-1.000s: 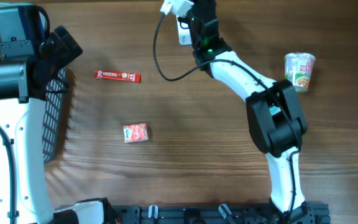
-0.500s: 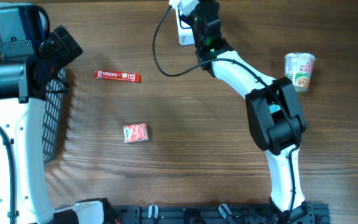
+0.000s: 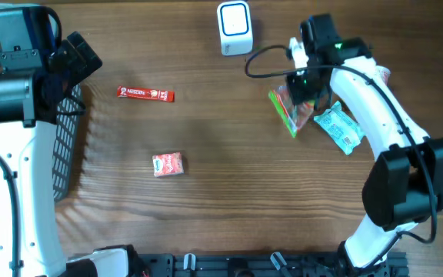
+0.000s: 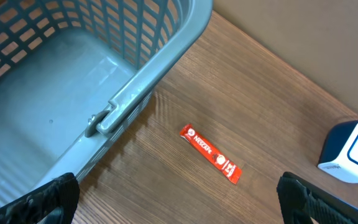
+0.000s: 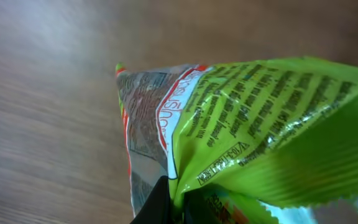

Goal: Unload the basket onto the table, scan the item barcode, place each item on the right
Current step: 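Carry the green snack bag right and release it near the pouch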

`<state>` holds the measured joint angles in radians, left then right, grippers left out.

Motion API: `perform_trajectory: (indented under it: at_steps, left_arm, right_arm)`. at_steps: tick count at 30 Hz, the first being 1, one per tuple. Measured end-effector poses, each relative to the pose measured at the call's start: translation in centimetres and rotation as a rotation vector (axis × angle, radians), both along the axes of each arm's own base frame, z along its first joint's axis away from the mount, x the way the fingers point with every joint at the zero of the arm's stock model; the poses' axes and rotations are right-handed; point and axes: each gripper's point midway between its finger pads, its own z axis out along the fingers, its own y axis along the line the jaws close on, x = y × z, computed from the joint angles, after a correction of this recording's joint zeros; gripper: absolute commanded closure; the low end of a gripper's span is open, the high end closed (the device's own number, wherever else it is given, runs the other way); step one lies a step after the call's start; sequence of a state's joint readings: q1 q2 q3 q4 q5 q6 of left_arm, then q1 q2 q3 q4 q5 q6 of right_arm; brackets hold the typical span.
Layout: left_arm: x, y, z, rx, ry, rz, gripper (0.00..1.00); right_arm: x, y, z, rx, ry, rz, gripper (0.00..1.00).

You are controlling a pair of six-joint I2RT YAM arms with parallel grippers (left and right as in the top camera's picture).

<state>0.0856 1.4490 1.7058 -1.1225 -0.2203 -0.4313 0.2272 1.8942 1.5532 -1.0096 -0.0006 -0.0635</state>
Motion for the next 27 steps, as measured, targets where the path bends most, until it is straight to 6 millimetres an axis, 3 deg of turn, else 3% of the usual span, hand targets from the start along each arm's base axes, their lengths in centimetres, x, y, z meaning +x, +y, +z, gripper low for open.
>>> perform_trajectory:
  at_steps: [1, 3, 4, 5, 6, 9, 11, 17, 23, 27]
  left_arm:
    - [0.0, 0.0, 0.0, 0.0, 0.001, 0.0, 0.0]
    - [0.0, 0.0, 0.0, 0.0, 0.001, 0.0, 0.0]
    - [0.0, 0.0, 0.0, 0.0, 0.001, 0.0, 0.0]
    - [0.0, 0.0, 0.0, 0.0, 0.001, 0.0, 0.0]
    - [0.0, 0.0, 0.0, 0.0, 0.001, -0.001, 0.0]
    - [0.0, 0.0, 0.0, 0.0, 0.0, 0.0, 0.0]
    - [0.0, 0.0, 0.0, 0.0, 0.0, 0.0, 0.0]
    - [0.0, 0.0, 0.0, 0.0, 0.001, 0.0, 0.0]
    - [0.0, 0.0, 0.0, 0.0, 0.001, 0.0, 0.0]
    - [0.0, 0.0, 0.0, 0.0, 0.0, 0.0, 0.0]
  right_arm:
    - [-1.1, -0.4, -1.4, -0.008, 0.043, -0.013, 0.92]
    - [-2.9, -1.0, -3.2, -0.026, 0.107, -0.026, 0.64]
    - [-3.4, -1.6, -3.7, -0.055, 0.122, -0.041, 0.36]
    - [-3.6, -2.6, -4.0, -0.103, 0.122, -0.066, 0.26]
    - [-3.4, -3.7, -3.9, -0.164, 0.106, -0.1, 0.23]
    - [-1.4, -5.0, -3.4, -0.235, 0.008, -0.15, 0.23]
    - [-0.1, -4.6, -3.2, -0.211, -0.044, -0.158, 0.23]
    - [0.2, 1.9, -3.2, 0.155, -0.013, -0.079, 0.23]
    - [-1.8, 7.0, -1.8, 0.454, 0.092, 0.002, 0.32]
    - [-3.4, 9.9, -1.3, 0.513, 0.139, 0.067, 0.34]
